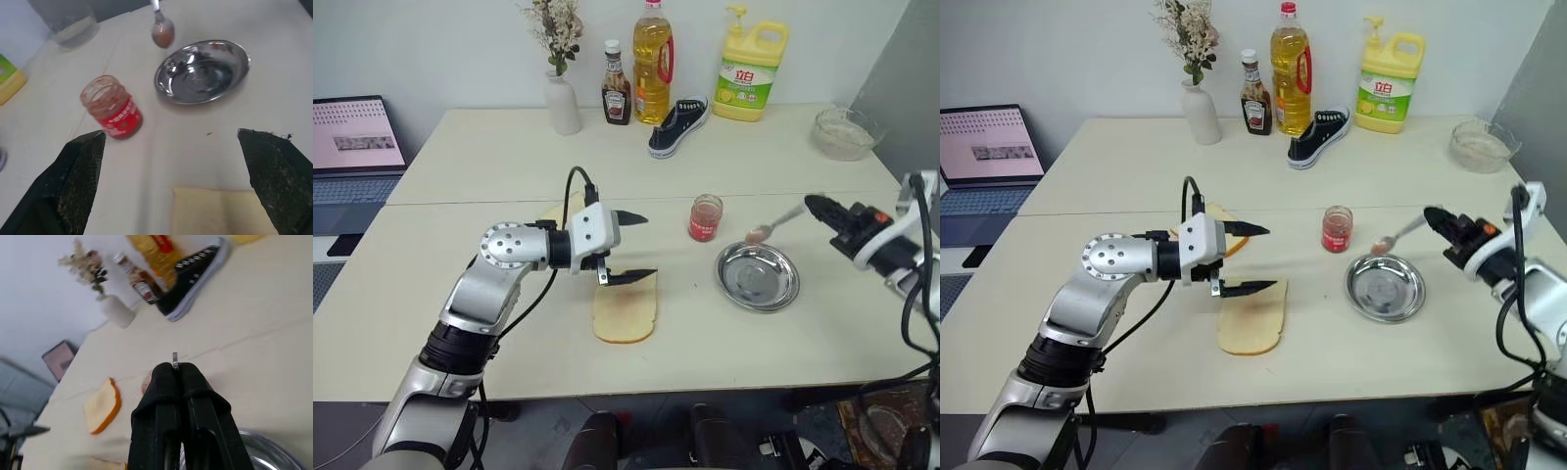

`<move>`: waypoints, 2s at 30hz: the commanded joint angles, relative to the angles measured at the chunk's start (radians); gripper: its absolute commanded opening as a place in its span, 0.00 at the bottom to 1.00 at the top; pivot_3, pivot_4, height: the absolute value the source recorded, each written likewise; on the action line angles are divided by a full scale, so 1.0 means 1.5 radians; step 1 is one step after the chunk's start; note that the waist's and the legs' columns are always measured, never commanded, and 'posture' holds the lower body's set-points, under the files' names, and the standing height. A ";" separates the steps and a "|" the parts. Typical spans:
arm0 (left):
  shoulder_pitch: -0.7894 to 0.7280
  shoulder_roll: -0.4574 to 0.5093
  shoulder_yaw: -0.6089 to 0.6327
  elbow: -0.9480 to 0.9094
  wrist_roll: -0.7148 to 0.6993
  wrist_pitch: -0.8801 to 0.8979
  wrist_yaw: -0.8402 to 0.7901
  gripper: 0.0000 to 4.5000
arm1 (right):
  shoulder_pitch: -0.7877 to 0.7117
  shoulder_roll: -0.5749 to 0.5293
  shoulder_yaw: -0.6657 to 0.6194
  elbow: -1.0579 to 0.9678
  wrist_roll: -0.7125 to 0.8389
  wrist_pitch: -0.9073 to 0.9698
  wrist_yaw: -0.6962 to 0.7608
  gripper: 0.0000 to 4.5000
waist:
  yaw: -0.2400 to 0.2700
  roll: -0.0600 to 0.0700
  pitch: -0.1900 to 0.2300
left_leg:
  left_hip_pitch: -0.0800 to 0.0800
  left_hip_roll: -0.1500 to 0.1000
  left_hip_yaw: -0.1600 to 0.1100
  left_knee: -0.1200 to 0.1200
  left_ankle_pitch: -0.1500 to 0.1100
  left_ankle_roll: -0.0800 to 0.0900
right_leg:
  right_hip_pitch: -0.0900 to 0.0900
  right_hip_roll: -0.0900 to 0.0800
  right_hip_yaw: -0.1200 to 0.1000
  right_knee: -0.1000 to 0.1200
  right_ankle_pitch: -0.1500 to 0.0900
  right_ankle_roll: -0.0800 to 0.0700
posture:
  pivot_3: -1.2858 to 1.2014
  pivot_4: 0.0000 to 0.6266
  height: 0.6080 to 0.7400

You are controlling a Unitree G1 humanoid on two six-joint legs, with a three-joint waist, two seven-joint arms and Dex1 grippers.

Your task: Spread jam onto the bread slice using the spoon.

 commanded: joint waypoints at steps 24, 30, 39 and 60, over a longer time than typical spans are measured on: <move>0.008 -0.063 0.002 -0.008 0.074 0.018 0.135 1.00 | -0.284 0.082 0.301 0.245 -0.583 -0.217 0.339 0.01 | 0.001 0.000 0.000 | -0.003 0.000 -0.002 0.000 0.000 0.000 | -0.002 -0.001 -0.001 -0.001 0.002 -0.003 | 0.52 0.24 1.00; 0.006 -0.060 0.006 -0.008 0.075 0.020 0.138 1.00 | -0.269 0.122 0.343 0.241 -0.667 -0.269 0.362 0.01 | 0.000 0.000 0.000 | -0.003 0.000 -0.002 0.000 0.000 0.000 | -0.003 -0.001 -0.001 0.000 0.002 -0.003 | 0.52 0.24 1.00; 0.005 -0.061 0.006 -0.019 0.072 0.030 0.141 1.00 | -0.229 0.127 0.396 0.262 -0.795 -0.372 0.399 0.01 | 0.000 0.000 0.000 | -0.003 -0.001 -0.002 0.000 0.000 0.000 | -0.003 -0.001 -0.001 0.000 0.002 -0.003 | 0.52 0.24 1.00; -0.003 -0.064 0.002 -0.011 0.071 0.028 0.140 1.00 | -0.286 0.246 0.154 0.268 -0.622 -0.060 0.296 0.01 | -0.001 0.000 0.000 | -0.002 -0.001 -0.002 0.000 0.000 0.000 | -0.003 -0.001 -0.001 0.002 0.002 -0.003 | 0.52 0.24 1.00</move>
